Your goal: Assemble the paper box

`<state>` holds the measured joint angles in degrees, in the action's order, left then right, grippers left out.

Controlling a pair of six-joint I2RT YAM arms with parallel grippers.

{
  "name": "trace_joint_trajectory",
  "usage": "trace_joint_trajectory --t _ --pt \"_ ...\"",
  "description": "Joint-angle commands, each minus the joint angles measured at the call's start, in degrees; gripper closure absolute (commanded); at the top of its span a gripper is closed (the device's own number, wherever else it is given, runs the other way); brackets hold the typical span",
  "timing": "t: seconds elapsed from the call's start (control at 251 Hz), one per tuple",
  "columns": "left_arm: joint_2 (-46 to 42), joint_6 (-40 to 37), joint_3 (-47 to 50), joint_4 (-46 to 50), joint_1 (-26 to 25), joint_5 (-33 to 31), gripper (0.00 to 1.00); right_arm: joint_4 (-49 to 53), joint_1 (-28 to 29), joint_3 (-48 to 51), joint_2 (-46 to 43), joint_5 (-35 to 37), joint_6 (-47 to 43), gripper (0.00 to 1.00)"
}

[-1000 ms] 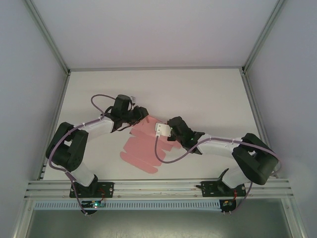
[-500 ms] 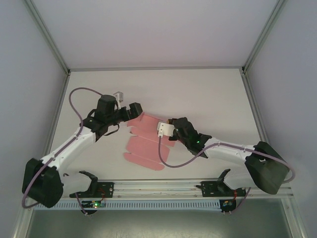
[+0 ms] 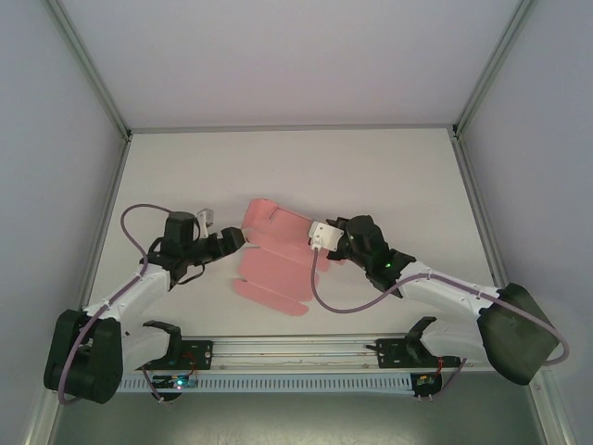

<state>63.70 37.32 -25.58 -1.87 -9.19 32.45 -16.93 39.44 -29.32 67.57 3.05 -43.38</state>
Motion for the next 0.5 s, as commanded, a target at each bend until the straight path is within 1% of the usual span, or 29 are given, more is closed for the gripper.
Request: trace_joint_trajectory --t 0.0,0.076,0.12,0.176,0.216,0.275,0.391,0.495 --pt "0.31 0.72 -0.56 -10.7 0.49 5.12 0.23 -0.81 -1.01 0.86 -1.39 -4.79 3.19 1.0" --pt "1.45 0.95 -1.21 -10.2 0.53 6.27 0.3 -1.05 -1.29 0.88 -1.43 -4.92 4.01 1.0" --pt "1.94 1.43 -0.66 -11.59 0.49 7.04 0.36 -1.32 -1.55 0.82 -1.48 -5.28 4.33 1.0" --pt "2.28 1.6 0.32 -12.85 0.5 7.02 0.38 -1.68 -1.9 0.76 -1.48 -6.16 4.85 1.0" --pt "2.31 1.3 0.29 -12.09 0.49 6.41 0.42 -1.79 -2.16 0.68 -1.56 -6.82 5.13 1.0" --pt "2.68 1.04 0.5 -11.37 0.49 5.96 0.42 -1.78 -2.65 0.49 -1.65 -7.65 5.82 1.0" --pt "5.1 0.34 0.74 -13.12 0.56 6.37 0.49 -1.73 -3.4 0.24 -1.84 -8.83 6.26 1.0" --pt "7.82 1.48 1.15 -15.41 0.51 6.37 0.5 -1.53 -3.6 0.49 -2.42 -9.62 6.88 1.0"
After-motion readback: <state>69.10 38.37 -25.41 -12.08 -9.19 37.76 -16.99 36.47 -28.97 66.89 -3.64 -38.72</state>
